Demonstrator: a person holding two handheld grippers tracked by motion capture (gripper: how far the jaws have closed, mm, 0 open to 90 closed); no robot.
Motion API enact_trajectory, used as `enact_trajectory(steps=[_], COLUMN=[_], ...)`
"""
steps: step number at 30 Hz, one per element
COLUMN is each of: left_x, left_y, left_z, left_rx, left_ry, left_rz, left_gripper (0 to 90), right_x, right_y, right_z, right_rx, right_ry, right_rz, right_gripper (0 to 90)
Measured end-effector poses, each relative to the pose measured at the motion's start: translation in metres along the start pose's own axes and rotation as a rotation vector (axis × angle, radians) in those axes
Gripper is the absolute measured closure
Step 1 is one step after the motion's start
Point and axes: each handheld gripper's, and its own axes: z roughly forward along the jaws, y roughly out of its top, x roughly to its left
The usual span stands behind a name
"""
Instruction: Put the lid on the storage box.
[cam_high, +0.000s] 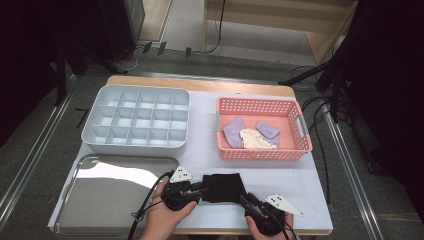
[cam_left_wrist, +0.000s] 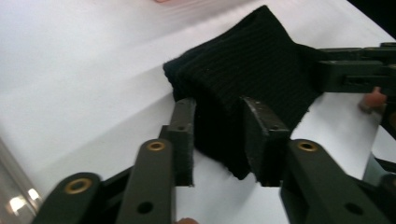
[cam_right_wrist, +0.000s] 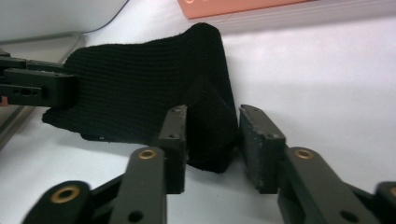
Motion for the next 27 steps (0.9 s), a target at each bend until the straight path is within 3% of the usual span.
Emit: enact_trajectory(steps=[3,7,11,17,21,27], left_x=[0.001,0.0,-0.002,-0.003,-0.005,-0.014], left_y=[0.0,0.001,0.004,0.011,0.014,0.018], left_z=[0.0,-0.001,-0.002,-0.007,-0.01,-0.004], left_rx=[0.001,-0.005,-0.039,-0.101,-0.13,-0.117], left_ry=[-0.011,-0.003,0.017,0.053,0.053,0.036], left_rz=[-0.012,-0.007,-0.023,-0.018,0.0,0.019], left_gripper=[70.7,67.7,58.1,53.7,58.1,70.6], right_x=[0.001,0.002,0.003,0.004,0.005,0.007], right_y=[-0.001,-0.001,0.001,0.004,0.006,0.009], right_z=[0.001,0.0,-0.002,-0.006,-0.009,-0.011], right_rx=[-0.003,0.0,-0.009,-0.023,-0.032,-0.041], right_ry=[-0.011,-0.011,-0.009,-0.001,0.005,0.008], right_rz=[-0.025,-0.031,-0.039,-0.047,-0.047,-0.048], right_gripper=[71.9,77.0,79.6,80.4,80.5,80.5])
